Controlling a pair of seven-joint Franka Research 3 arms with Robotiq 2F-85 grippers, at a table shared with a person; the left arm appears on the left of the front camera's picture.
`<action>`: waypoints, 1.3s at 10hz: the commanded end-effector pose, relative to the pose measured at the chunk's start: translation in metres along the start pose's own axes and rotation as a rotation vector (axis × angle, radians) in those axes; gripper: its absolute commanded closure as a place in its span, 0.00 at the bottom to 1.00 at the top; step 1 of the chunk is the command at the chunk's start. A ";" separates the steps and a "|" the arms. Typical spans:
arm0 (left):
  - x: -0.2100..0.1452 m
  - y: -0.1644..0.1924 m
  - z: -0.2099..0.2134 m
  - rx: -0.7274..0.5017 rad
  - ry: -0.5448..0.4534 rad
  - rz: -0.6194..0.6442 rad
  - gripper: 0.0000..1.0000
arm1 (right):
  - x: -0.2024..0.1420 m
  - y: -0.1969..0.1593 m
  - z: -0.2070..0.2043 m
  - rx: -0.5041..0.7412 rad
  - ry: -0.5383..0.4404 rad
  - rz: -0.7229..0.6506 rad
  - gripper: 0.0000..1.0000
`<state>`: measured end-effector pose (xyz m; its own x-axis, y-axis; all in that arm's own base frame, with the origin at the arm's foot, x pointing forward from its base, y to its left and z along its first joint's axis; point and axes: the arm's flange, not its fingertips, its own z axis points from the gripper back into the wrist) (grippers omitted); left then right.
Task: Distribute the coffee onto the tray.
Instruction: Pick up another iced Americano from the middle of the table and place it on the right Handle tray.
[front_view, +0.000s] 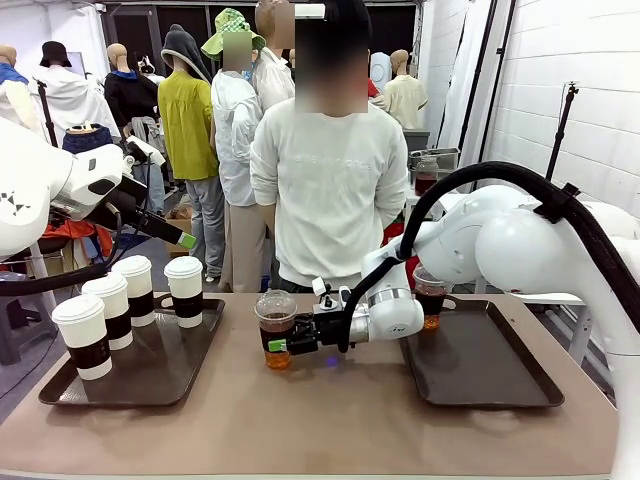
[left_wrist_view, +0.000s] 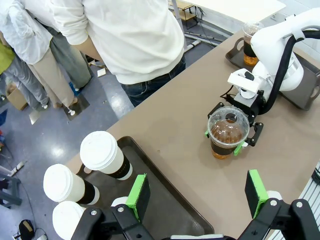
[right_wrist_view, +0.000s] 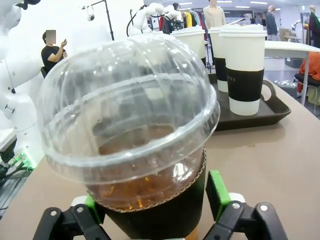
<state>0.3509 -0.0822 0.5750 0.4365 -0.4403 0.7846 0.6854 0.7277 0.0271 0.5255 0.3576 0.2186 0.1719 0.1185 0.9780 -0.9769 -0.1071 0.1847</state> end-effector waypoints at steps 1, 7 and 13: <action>0.000 0.001 0.000 -0.019 -0.008 0.006 0.00 | 0.004 -0.006 -0.005 -0.026 -0.049 0.004 0.40; 0.000 0.001 0.000 -0.019 -0.008 0.006 0.00 | 0.024 0.007 0.008 -0.013 -0.058 -0.009 0.40; 0.000 0.001 0.000 -0.019 -0.008 0.006 0.00 | 0.098 0.071 0.095 -0.052 -0.018 -0.007 0.40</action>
<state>0.3509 -0.0820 0.5750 0.4367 -0.4400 0.7847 0.6852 0.7278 0.0269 0.4979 0.2860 0.3236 0.1625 0.1087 0.9807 -0.9849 -0.0431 0.1679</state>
